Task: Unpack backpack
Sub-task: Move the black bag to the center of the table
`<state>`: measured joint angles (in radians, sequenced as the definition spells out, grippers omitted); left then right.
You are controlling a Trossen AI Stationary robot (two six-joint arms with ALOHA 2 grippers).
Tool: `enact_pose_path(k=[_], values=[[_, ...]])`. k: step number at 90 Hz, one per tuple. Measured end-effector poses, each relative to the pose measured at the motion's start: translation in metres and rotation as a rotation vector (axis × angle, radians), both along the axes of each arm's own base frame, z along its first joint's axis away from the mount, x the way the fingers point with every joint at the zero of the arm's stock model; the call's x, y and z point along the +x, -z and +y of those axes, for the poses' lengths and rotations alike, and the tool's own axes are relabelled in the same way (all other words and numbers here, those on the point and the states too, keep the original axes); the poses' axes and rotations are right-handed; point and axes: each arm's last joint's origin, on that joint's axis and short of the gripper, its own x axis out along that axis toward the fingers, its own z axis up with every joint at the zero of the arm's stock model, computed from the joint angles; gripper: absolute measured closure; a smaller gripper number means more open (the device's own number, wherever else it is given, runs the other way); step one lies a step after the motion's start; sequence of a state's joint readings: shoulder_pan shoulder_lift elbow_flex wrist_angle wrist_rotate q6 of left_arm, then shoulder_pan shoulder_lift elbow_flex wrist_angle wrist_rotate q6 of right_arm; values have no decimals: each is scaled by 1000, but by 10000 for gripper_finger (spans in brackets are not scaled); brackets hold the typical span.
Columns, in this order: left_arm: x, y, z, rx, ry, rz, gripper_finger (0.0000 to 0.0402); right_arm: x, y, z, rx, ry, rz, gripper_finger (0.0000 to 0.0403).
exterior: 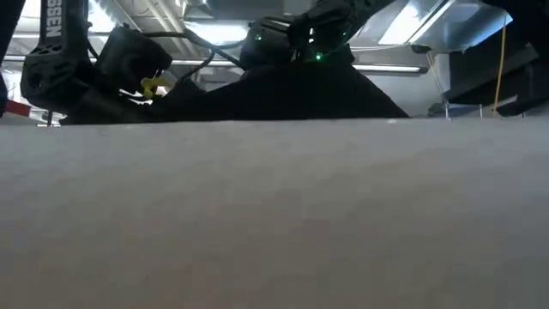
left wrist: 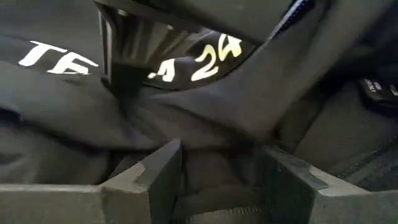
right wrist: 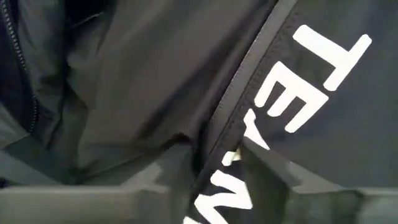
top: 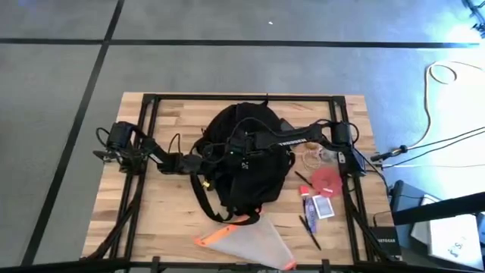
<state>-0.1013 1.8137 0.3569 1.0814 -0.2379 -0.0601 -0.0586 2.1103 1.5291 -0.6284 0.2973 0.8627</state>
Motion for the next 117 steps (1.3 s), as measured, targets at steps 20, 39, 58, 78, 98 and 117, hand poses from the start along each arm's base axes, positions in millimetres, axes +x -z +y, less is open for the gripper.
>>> enact_pose_path(k=[20, 39, 58, 78, 98, 117], values=[[0, 0, 0, 17, 10, 1, 217, -3, -13, 2, -32, 2, -3, 390], [1, -3, 0, 33, 21, -22, 217, -14, -55, 9, -73, -3, -32, 399], [5, -9, 0, 104, 41, -58, 217, -24, -80, 10, -96, -29, -57, 401], [7, -10, 7, 104, 15, -61, 217, -39, -109, 11, -118, -100, -77, 402], [7, -10, 11, 89, -5, -63, 217, -73, -144, 11, -149, -106, -38, 402], [9, -15, 11, 91, -11, -108, 217, -96, -157, 11, -184, -70, 48, 402]])
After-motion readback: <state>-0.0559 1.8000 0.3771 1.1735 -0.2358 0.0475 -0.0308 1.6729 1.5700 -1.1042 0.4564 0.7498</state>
